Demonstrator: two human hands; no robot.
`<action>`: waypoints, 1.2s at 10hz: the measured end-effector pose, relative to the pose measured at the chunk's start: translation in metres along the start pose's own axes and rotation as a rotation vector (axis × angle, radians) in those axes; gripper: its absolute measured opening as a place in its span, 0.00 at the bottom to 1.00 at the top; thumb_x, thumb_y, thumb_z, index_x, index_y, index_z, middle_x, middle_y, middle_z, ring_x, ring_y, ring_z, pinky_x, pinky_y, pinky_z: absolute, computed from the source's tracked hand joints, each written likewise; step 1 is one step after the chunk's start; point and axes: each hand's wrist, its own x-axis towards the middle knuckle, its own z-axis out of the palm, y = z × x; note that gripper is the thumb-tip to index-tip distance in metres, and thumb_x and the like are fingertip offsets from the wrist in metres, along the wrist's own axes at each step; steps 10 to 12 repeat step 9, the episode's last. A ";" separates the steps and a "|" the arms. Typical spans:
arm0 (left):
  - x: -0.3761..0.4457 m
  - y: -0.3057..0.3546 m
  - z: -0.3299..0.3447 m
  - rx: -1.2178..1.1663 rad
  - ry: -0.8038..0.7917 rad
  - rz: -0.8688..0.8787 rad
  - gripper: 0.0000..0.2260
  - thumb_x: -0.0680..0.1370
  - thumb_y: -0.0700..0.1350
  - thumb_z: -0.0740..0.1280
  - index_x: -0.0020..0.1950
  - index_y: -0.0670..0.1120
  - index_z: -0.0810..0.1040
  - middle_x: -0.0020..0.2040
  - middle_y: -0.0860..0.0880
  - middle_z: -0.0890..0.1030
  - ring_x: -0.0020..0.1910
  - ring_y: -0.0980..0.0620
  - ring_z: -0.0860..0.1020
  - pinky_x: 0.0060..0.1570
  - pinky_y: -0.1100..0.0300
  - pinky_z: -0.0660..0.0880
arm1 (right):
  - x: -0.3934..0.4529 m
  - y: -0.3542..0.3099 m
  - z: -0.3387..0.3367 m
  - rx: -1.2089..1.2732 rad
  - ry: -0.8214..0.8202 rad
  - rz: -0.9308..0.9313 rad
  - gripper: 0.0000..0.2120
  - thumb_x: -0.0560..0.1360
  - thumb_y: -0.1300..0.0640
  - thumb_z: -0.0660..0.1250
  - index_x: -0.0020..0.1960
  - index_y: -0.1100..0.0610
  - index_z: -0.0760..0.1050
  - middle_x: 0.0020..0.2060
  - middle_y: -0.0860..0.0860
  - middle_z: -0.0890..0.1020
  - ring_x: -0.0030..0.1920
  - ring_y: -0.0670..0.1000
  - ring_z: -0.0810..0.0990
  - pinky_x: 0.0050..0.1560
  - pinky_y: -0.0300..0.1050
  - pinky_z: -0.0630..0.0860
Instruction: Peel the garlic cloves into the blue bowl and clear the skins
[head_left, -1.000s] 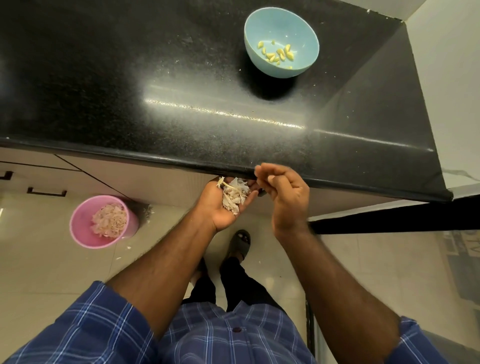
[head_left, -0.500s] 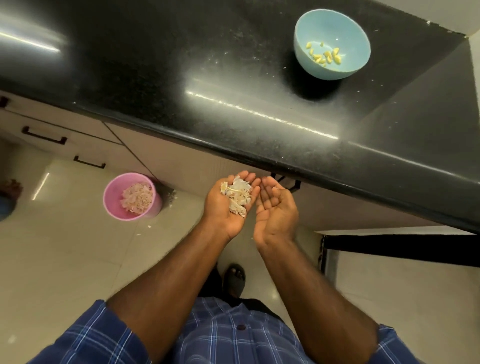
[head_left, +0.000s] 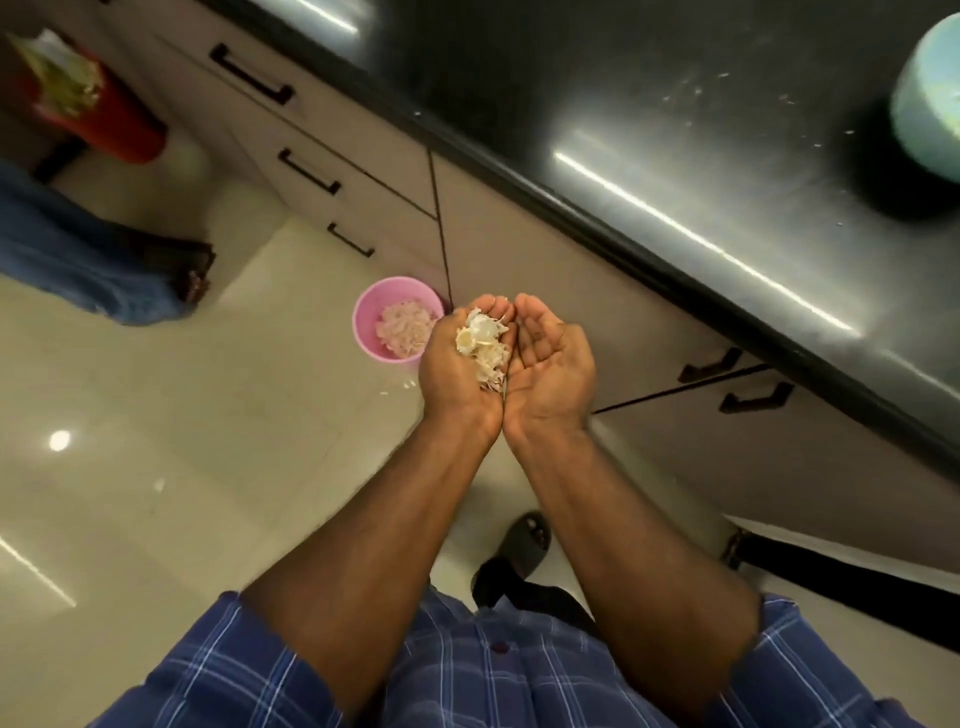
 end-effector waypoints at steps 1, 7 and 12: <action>0.022 0.025 -0.017 0.003 0.050 0.044 0.09 0.79 0.40 0.63 0.48 0.37 0.82 0.42 0.42 0.84 0.44 0.44 0.84 0.57 0.51 0.80 | 0.012 0.034 0.017 -0.046 0.006 0.045 0.19 0.80 0.60 0.55 0.63 0.69 0.77 0.58 0.63 0.83 0.62 0.59 0.82 0.69 0.51 0.75; 0.302 0.110 -0.161 0.001 0.222 -0.053 0.23 0.83 0.52 0.56 0.67 0.39 0.78 0.66 0.36 0.79 0.67 0.38 0.78 0.65 0.48 0.76 | 0.248 0.277 0.050 -0.484 0.066 0.292 0.16 0.78 0.59 0.67 0.64 0.64 0.78 0.54 0.61 0.86 0.51 0.61 0.86 0.49 0.54 0.85; 0.366 0.119 -0.186 0.268 0.278 -0.122 0.19 0.83 0.59 0.55 0.61 0.49 0.77 0.56 0.44 0.83 0.59 0.40 0.81 0.68 0.41 0.73 | 0.315 0.304 0.042 -0.696 0.140 0.259 0.15 0.81 0.54 0.62 0.66 0.58 0.73 0.52 0.54 0.82 0.50 0.56 0.82 0.40 0.47 0.79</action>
